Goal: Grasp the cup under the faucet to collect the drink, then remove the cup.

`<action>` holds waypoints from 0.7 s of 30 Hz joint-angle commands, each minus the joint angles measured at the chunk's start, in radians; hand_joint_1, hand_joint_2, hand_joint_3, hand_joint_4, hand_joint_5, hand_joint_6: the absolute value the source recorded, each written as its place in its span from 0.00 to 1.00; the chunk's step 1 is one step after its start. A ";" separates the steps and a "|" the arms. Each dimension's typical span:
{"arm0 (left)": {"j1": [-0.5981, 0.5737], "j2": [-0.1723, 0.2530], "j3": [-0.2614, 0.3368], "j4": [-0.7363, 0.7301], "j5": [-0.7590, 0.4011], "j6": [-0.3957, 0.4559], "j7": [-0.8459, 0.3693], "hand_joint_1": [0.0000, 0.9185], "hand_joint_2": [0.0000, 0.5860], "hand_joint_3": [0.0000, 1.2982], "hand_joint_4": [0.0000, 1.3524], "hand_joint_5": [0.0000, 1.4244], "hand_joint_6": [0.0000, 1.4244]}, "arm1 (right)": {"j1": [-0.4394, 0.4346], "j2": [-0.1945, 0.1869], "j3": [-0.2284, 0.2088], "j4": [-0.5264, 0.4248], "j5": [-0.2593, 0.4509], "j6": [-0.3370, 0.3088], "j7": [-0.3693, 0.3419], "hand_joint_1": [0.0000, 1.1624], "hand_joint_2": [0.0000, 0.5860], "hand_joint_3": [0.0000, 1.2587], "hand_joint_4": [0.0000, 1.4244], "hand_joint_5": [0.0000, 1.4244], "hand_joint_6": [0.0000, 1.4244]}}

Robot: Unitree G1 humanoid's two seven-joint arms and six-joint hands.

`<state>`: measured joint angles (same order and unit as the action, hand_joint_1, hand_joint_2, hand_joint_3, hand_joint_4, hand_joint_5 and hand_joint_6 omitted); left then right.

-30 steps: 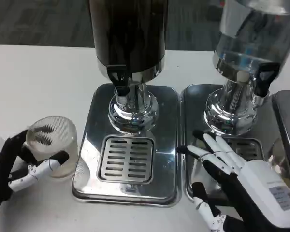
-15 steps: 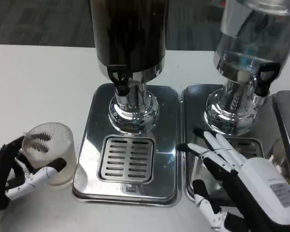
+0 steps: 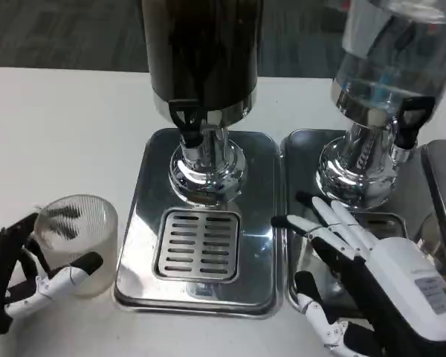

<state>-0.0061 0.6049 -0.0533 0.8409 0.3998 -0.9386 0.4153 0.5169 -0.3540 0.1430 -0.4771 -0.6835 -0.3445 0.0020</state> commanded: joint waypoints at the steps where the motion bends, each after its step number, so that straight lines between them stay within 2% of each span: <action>1: 0.025 -0.007 0.017 -0.081 -0.010 -0.045 -0.024 0.27 0.21 0.35 0.40 0.57 0.76 | 0.001 0.003 0.005 0.007 0.002 0.000 0.001 0.37 1.00 0.16 0.02 0.00 0.09; 10: 0.066 -0.030 0.063 -0.199 -0.040 -0.035 -0.078 0.27 0.20 0.35 0.40 0.58 0.76 | 0.006 0.000 0.002 0.004 0.009 0.003 0.005 0.37 1.00 0.16 0.02 0.00 0.09; 21: 0.014 -0.077 0.052 -0.229 -0.027 0.003 -0.146 0.27 0.20 0.35 0.40 0.58 0.76 | 0.019 0.004 0.004 -0.007 0.011 0.002 0.004 0.37 1.00 0.16 0.02 0.00 0.09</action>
<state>0.0447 0.5406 -0.0038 0.6339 0.3792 -0.9410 0.2800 0.5280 -0.3532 0.1480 -0.4761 -0.6803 -0.3444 0.0021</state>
